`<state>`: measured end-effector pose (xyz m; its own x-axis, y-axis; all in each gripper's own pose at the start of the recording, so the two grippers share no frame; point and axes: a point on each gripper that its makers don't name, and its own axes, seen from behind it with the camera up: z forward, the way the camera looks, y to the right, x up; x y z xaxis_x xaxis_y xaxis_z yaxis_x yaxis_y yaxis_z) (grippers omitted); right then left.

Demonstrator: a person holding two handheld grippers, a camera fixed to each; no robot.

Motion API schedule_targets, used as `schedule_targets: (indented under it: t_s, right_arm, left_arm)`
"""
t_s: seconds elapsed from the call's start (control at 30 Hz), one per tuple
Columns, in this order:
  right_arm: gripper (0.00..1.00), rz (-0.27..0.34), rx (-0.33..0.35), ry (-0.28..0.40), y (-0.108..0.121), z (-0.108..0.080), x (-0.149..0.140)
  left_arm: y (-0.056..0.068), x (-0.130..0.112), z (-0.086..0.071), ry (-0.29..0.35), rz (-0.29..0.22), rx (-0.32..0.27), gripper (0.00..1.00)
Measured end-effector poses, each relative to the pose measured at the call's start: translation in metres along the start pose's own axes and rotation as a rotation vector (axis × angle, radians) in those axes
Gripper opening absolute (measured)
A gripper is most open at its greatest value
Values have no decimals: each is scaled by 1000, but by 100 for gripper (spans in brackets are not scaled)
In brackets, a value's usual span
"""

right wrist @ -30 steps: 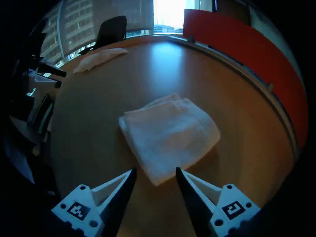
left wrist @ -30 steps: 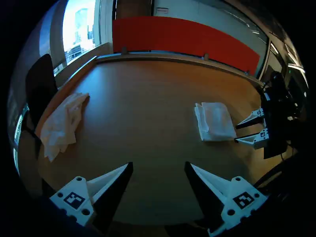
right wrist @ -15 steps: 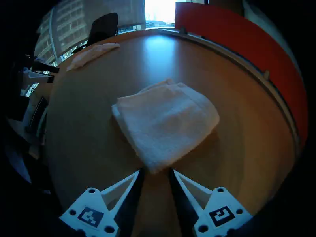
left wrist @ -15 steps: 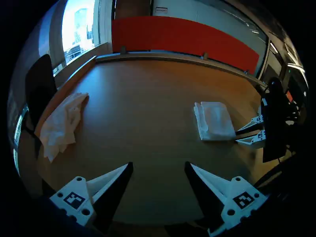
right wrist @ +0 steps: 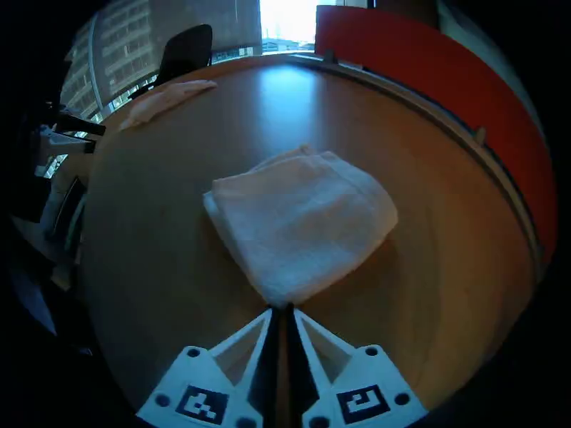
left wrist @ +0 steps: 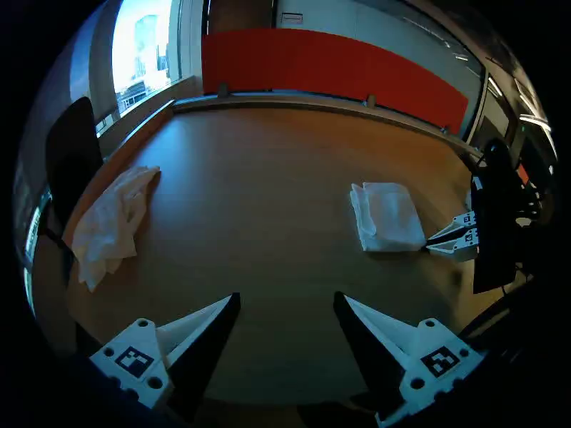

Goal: Fold towel

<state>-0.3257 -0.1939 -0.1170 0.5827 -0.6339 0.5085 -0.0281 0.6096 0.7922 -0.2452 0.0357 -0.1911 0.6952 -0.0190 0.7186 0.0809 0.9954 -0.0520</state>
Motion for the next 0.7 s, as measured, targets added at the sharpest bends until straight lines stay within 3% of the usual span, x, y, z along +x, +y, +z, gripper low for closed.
schedule_targets:
  t_s: [0.27,0.7]
  right_arm:
    - [3,-14,-6,37,4,-10,23]
    - [3,-53,-55,116,41,-55,114]
  left_arm:
    - [-1,4,1,11,-3,-5,97]
    - [3,29,2,66,21,-28,97]
